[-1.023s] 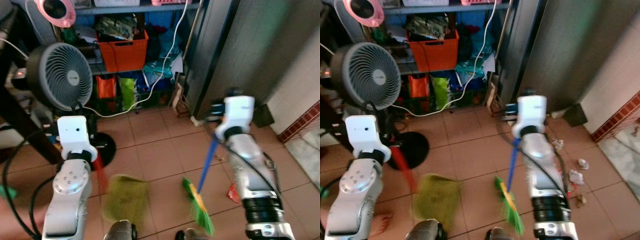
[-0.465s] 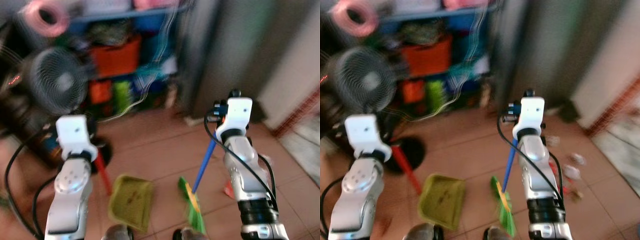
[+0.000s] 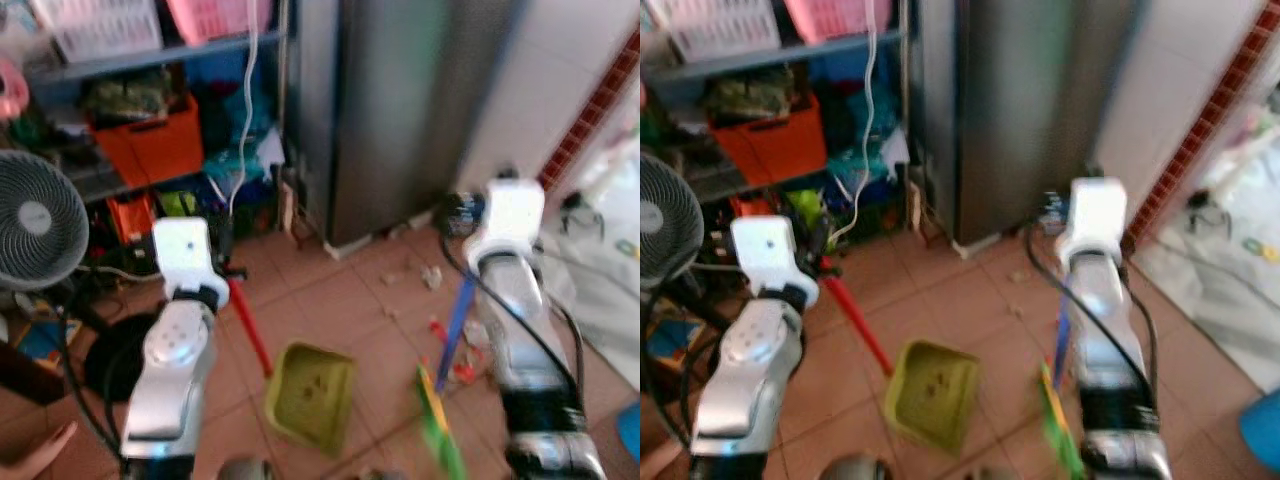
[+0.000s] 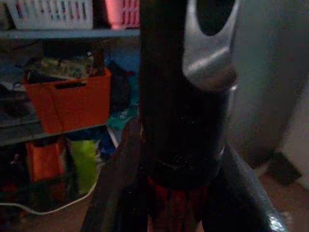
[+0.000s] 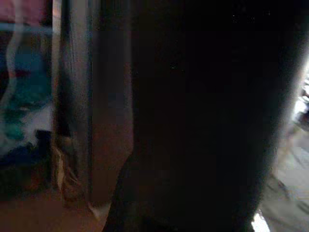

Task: Sweep floor

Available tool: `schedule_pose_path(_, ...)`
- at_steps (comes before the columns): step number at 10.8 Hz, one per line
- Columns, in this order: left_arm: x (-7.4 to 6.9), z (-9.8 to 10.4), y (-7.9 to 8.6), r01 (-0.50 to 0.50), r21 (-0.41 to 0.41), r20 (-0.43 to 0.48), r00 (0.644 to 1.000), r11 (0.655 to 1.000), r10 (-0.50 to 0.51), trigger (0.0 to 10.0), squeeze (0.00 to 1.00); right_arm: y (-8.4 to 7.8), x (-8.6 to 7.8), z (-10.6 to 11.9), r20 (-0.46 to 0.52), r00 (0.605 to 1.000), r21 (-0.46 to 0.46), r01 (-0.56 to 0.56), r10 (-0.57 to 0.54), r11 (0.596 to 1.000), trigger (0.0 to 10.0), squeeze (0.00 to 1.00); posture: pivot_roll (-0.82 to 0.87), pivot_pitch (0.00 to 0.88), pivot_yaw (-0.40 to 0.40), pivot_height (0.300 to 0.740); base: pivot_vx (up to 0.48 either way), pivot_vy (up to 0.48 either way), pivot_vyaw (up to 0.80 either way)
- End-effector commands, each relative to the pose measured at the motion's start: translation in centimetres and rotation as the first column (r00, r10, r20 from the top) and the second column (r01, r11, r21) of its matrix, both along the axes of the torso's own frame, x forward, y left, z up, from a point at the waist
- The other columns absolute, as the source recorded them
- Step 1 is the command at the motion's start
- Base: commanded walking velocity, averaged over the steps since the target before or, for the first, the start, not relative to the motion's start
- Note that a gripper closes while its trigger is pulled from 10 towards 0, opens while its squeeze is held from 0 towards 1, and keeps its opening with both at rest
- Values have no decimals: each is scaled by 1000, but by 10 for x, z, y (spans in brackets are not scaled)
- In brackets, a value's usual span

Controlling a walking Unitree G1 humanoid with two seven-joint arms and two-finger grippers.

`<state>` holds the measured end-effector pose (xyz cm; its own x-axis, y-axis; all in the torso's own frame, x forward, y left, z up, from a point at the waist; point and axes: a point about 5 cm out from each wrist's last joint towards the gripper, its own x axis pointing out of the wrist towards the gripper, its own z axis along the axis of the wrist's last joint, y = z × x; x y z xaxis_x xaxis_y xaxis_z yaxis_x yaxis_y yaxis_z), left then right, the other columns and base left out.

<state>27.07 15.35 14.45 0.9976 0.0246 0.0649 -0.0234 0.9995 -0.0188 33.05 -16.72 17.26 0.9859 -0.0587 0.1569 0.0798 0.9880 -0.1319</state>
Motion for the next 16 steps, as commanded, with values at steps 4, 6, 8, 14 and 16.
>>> schedule_pose_path(4,0,10,-5,21,36,46,999,999,-23,10000,0,-5,-1,30,162,987,-101,11,6,995,10000,0,-19,55,29,740,468,0,0)
schedule_pose_path(6,-2,9,-3,25,71,40,999,997,-27,10000,0,3,-2,34,195,980,-153,3,27,988,10000,0,-12,64,29,740,474,0,0)
schedule_pose_path(8,-3,7,-5,34,63,31,999,997,-36,10000,0,4,-3,34,200,979,-170,1,33,985,10000,0,-13,71,28,740,441,0,-800)
schedule_pose_path(14,-5,-2,-16,81,19,-31,996,996,-81,10000,0,6,-2,37,225,973,-227,11,42,974,10000,0,-21,69,25,740,72,0,-800)
schedule_pose_path(16,-4,-1,-16,83,12,-28,996,996,-83,10000,0,6,-2,36,223,974,-232,11,42,973,10000,0,-21,67,26,740,0,0,-800)
